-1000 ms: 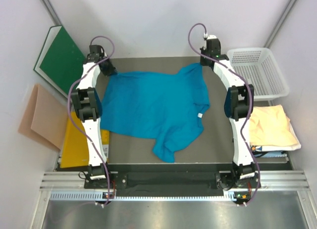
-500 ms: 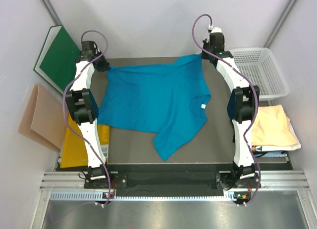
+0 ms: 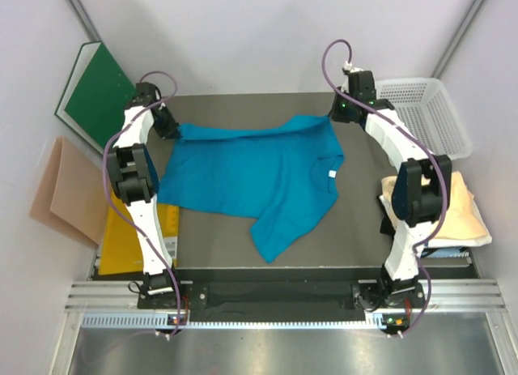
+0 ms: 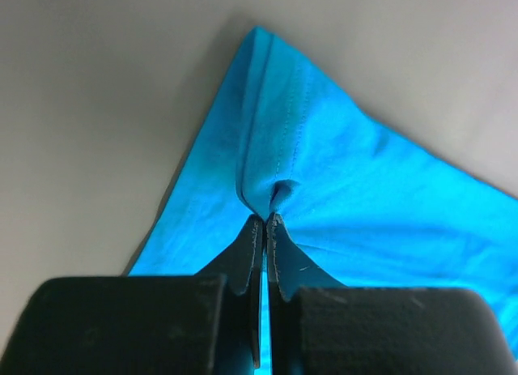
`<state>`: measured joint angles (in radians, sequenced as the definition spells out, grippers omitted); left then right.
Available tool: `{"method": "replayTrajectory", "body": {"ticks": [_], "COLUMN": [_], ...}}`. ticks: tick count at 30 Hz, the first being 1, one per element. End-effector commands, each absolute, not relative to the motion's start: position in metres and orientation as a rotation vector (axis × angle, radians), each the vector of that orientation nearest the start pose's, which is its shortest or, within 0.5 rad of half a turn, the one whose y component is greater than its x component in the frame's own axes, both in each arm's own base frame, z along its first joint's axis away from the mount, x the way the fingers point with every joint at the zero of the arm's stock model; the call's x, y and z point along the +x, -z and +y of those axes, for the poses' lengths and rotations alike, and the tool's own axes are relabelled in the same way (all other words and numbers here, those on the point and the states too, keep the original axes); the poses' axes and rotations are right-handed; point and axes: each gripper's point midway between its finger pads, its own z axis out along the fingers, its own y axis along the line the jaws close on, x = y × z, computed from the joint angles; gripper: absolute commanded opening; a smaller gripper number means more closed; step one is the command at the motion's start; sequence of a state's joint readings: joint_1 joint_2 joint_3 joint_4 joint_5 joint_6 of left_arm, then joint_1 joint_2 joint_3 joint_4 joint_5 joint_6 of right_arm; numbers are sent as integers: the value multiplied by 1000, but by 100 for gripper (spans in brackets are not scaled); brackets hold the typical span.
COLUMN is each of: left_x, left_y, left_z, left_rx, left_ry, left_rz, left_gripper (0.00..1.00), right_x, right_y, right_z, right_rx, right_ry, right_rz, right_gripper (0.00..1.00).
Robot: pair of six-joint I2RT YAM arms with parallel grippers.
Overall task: Fold and stack the t-shirts
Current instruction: Fold the flattened tshirt in 1/3 of the way
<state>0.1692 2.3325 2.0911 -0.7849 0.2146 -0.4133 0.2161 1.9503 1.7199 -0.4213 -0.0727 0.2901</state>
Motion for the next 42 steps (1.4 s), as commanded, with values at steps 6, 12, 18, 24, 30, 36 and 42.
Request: {"method": "replayTrajectory", "body": {"ticks": [6,12,18,24,30,36,42], "left_x": [524,513,499,503,508,523,544], "left_y": [-73,-67,-74,-83,-81,-76,-73], "left_z": [52,50,63,66,66,66,66], "left_rx": [-716,-723,-739,-725,-723,-720,-699], "left_ry": [260,264,142,127,136,155,190], "left_rz": [2593,2646,2648,2613,2607,2582,2536], "left_gripper": [0,24,99,99,99,99,99], "right_x": [436,366,287,291,345,379,417], "right_y": [-209,-170,-116,-119,-124,-79,-68], "right_z": [162,170,158,139,137,140,139], "right_rx": [-46,-77,-22,27,85,131,142], "right_ry": [-451,-471,-418,-274,-211,-178,-98], "right_rz": [2308,2492,2759,2716,2591,2611,2548], "right_gripper": [0,0,2,71,76,75,74]}}
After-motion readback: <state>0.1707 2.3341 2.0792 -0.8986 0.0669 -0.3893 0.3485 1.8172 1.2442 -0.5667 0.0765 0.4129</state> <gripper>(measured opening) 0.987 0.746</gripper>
